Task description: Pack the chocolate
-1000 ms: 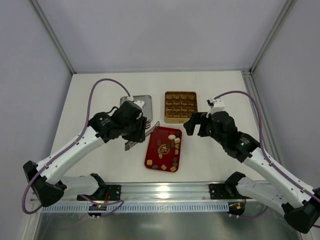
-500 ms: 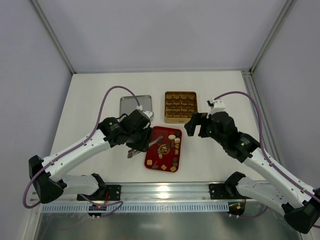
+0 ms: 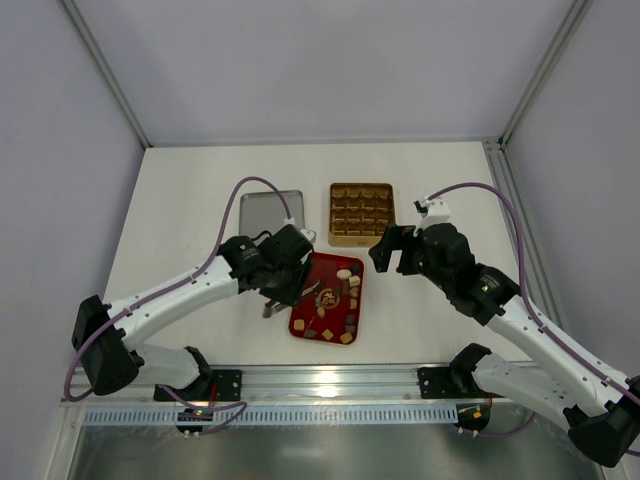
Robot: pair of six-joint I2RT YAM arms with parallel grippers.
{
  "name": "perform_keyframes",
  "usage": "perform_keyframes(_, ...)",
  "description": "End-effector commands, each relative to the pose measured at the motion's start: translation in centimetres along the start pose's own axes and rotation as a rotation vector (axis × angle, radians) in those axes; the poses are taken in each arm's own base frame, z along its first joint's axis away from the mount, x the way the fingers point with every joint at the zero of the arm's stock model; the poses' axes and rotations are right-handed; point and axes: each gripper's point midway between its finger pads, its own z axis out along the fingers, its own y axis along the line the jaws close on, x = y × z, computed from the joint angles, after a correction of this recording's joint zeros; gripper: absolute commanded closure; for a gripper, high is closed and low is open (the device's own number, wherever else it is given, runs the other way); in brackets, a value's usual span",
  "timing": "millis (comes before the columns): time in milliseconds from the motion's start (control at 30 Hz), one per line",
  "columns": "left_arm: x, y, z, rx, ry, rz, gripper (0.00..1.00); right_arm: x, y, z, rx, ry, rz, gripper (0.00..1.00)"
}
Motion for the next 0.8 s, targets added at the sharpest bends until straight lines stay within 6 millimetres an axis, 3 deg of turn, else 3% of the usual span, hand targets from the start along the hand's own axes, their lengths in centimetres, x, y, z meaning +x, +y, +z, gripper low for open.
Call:
perform_keyframes(0,-1.15,-0.58,0.41,0.008,-0.047,0.004,0.55,-1.75,0.38,-0.72,-0.007,-0.052,-0.005,0.0)
perform_keyframes(767,-0.57,-0.67,1.29,-0.013,-0.019,0.014,0.6,-1.42,0.26,-0.72,-0.011,-0.053,-0.006,0.0)
